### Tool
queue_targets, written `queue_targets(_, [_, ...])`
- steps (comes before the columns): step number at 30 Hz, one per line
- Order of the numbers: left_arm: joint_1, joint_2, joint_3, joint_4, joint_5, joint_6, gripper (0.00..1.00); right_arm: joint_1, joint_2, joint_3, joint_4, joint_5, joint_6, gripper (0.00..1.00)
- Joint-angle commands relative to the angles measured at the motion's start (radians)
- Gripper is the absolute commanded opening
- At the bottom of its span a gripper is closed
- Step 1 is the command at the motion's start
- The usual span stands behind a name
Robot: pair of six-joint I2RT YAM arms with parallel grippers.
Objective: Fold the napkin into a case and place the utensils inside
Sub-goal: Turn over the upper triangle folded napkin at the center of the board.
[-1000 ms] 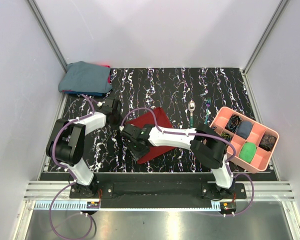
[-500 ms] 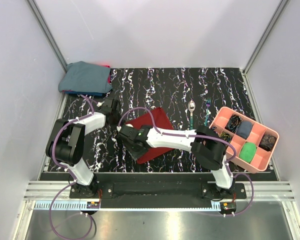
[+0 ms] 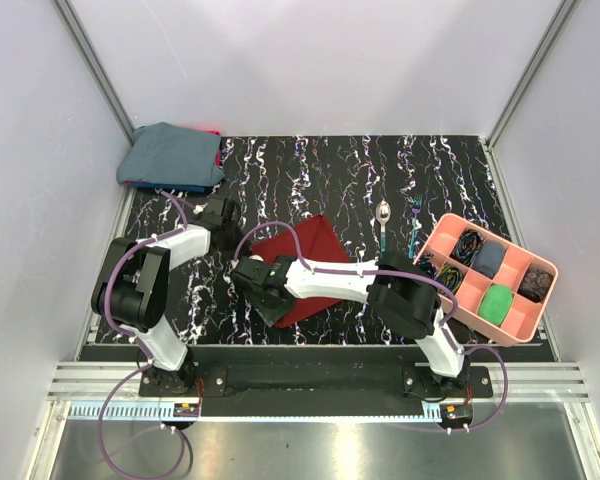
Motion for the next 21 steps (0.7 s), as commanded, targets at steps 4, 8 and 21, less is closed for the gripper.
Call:
queue_targets(4, [0.01,0.029,-0.045,-0.057,0.003,0.014,0.0,0.014,0.021,-0.032,0.011,0.047,-0.002,0.43])
queue_targets(8, [0.016,0.029,-0.049,-0.052,0.012,0.013,0.0,0.032,0.053,-0.039,0.008,0.073,0.004,0.41])
queue_targets(21, [0.036,0.01,-0.1,0.012,0.047,-0.013,0.0,0.074,0.11,-0.009,-0.047,0.24,0.047,0.14])
